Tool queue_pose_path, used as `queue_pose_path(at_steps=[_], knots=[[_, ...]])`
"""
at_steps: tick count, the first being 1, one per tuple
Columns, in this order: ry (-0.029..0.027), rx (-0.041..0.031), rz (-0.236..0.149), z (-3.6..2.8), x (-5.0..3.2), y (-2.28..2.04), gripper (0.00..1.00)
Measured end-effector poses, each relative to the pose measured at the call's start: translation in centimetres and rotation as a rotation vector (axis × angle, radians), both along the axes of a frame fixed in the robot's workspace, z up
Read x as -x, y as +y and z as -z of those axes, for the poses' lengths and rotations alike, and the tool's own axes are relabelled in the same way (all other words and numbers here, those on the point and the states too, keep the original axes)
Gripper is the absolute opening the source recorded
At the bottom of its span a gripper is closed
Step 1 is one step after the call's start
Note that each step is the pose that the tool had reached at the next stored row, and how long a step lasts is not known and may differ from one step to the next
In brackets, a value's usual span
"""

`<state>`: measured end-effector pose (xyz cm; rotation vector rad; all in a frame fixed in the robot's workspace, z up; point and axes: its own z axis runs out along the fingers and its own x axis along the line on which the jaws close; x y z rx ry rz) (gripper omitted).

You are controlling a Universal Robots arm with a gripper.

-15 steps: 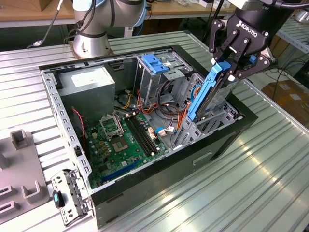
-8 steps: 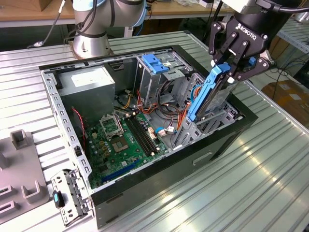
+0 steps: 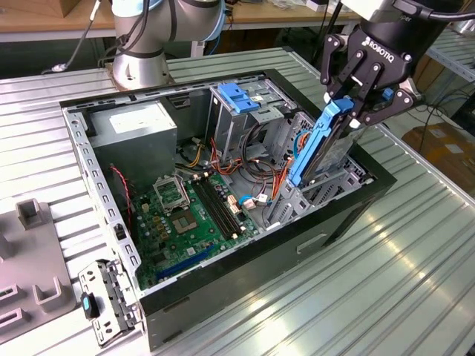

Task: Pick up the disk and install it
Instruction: 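Insert the disk into the insertion slot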

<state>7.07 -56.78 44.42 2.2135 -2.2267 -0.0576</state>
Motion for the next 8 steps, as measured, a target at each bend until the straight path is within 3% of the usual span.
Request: queue_pose_path(at_steps=[8], knots=[[0.0075,0.0020,0.000,0.04,-0.04,0.00,0.37]])
